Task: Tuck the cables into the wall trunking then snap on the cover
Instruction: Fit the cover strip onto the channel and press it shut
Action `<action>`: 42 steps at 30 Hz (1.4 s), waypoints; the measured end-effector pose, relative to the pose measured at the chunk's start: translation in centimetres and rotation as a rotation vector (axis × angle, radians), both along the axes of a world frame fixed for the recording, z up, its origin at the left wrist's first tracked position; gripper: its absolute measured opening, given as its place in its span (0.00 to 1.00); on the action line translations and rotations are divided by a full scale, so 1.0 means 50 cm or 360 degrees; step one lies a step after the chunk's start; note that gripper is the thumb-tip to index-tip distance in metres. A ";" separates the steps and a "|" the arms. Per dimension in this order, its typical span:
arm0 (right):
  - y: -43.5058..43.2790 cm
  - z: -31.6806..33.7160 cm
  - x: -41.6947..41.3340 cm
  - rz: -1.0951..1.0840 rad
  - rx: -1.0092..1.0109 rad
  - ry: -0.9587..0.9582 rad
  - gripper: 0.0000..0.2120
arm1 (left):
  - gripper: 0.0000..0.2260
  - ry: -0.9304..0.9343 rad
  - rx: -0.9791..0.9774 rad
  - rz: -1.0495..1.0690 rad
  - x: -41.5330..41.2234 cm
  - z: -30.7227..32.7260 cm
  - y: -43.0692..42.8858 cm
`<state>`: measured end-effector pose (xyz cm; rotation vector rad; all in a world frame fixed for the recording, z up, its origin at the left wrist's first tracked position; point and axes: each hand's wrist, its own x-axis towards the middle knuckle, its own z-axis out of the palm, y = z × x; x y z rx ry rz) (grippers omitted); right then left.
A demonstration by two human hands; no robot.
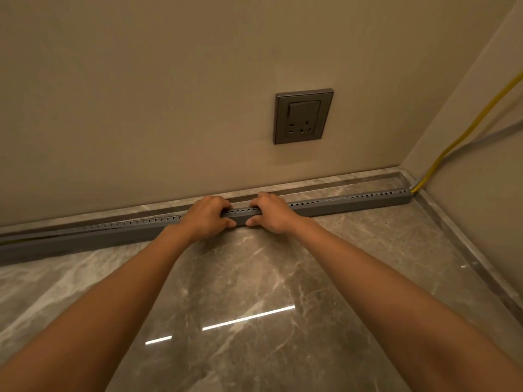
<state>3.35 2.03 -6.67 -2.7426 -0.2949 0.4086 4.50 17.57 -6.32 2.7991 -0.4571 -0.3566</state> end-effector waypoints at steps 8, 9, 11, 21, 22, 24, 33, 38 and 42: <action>0.014 -0.002 -0.007 -0.0045 -0.0070 -0.0097 0.16 | 0.13 -0.0155 0.0057 -0.0077 -0.002 -0.005 0.000; 0.014 -0.001 -0.007 -0.0047 -0.0071 -0.0102 0.16 | 0.12 -0.0157 0.0048 -0.0079 -0.001 -0.005 0.000; 0.014 0.001 -0.007 -0.0051 -0.0072 -0.0101 0.16 | 0.12 -0.0153 0.0034 -0.0079 -0.002 -0.006 -0.001; 0.014 -0.007 -0.004 0.0051 -0.0210 -0.0077 0.20 | 0.17 0.0031 0.0046 0.0048 -0.010 -0.004 0.052; 0.016 -0.007 -0.006 0.0088 -0.0232 -0.0085 0.20 | 0.17 0.0026 0.0072 0.0093 -0.011 -0.004 0.065; 0.018 -0.006 -0.005 0.0190 -0.0278 -0.0106 0.20 | 0.17 0.0006 0.0134 0.0163 -0.019 0.000 0.084; 0.016 -0.004 0.009 0.0281 -0.0253 -0.0101 0.19 | 0.16 -0.0074 0.0279 0.0134 -0.026 -0.001 0.075; 0.047 -0.009 0.017 0.0280 -0.0106 -0.0023 0.20 | 0.18 -0.0020 0.0117 0.0219 -0.029 -0.003 0.082; 0.089 -0.006 0.016 0.0246 -0.0025 -0.0008 0.19 | 0.18 0.0011 -0.0063 0.0268 -0.027 0.009 0.117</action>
